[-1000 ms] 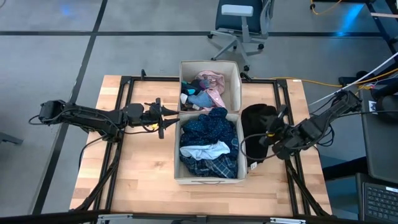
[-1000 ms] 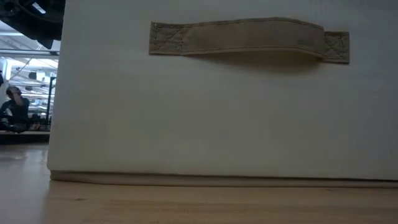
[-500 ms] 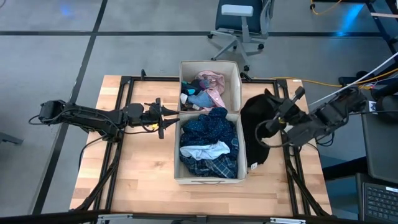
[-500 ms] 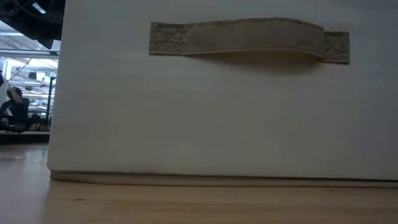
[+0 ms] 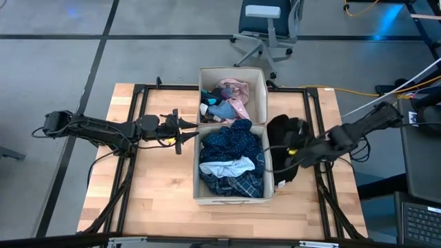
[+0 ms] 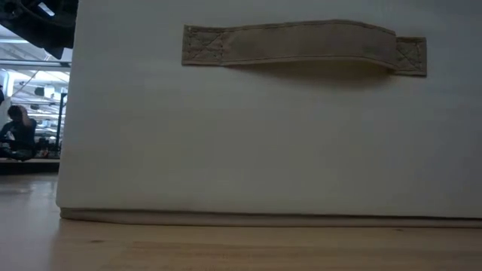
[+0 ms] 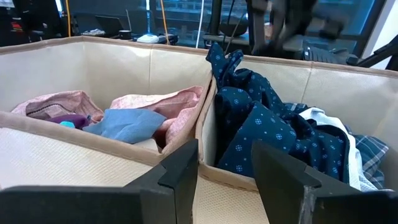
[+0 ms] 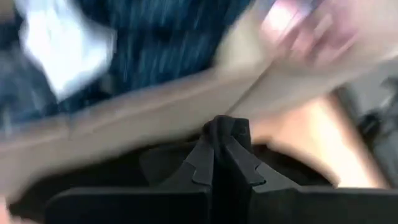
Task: Sort clothes
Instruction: Put the black shirt into the top laundry organizer
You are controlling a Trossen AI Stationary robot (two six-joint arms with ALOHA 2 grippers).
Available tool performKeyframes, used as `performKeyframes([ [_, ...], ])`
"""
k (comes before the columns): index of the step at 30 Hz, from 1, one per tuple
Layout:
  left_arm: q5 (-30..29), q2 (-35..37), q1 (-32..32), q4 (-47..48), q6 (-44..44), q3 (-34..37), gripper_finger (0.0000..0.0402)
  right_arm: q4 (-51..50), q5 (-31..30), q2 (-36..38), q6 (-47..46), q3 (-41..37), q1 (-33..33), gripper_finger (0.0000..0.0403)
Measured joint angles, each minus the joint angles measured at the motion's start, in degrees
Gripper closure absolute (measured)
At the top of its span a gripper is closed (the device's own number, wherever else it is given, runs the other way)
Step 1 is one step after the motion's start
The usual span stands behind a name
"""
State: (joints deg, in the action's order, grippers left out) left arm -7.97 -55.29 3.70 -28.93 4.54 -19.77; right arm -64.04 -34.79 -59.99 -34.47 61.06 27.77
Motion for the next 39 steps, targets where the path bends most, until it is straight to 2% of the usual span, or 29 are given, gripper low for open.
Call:
performKeyframes([
  [7, 0.02, 0.00, 0.00, -0.13, -0.02, 0.00, 0.0263, 9.16, 16.29, -1.09, -7.34, -15.94, 0.00, 0.0382],
  [11, 0.05, 0.00, 0.09, -0.17, -0.02, 0.00, 0.0263, 19.03, 21.66, -1.11, -9.34, -20.09, -0.07, 0.0381],
  [14, 0.04, 0.00, 0.09, -0.20, -0.24, 0.00, 0.0263, 23.71, 21.42, -1.11, -11.86, -21.39, -0.07, 0.0368],
  [16, 0.02, 0.00, 0.09, -0.21, -0.22, 0.00, 0.0263, 24.08, 20.83, -1.11, -11.98, -21.40, -0.07, 0.0344],
  [19, -0.02, -0.02, 0.09, -0.22, -0.17, 0.00, 0.0263, 25.05, 20.92, -1.11, -13.25, -21.40, -0.05, 0.0286],
  [25, -0.11, -0.04, 0.09, -0.24, -0.33, 0.00, 0.0263, 32.72, 25.36, -1.11, -12.94, -21.40, 0.03, 0.0156],
  [29, -0.11, -0.04, 0.09, -0.24, -0.37, 0.00, 0.0263, 33.25, 25.33, -2.66, -12.81, -21.38, 0.02, 0.0099],
  [33, -0.13, -0.04, 0.09, -0.15, -0.15, 0.00, 0.0263, 33.62, 24.36, -7.16, -11.59, -21.27, 0.43, 0.0073],
  [39, -0.70, -0.04, 0.09, -0.28, -0.37, 0.00, 0.0263, 30.12, 17.59, -15.01, -12.94, -21.66, 2.38, 0.0078],
])
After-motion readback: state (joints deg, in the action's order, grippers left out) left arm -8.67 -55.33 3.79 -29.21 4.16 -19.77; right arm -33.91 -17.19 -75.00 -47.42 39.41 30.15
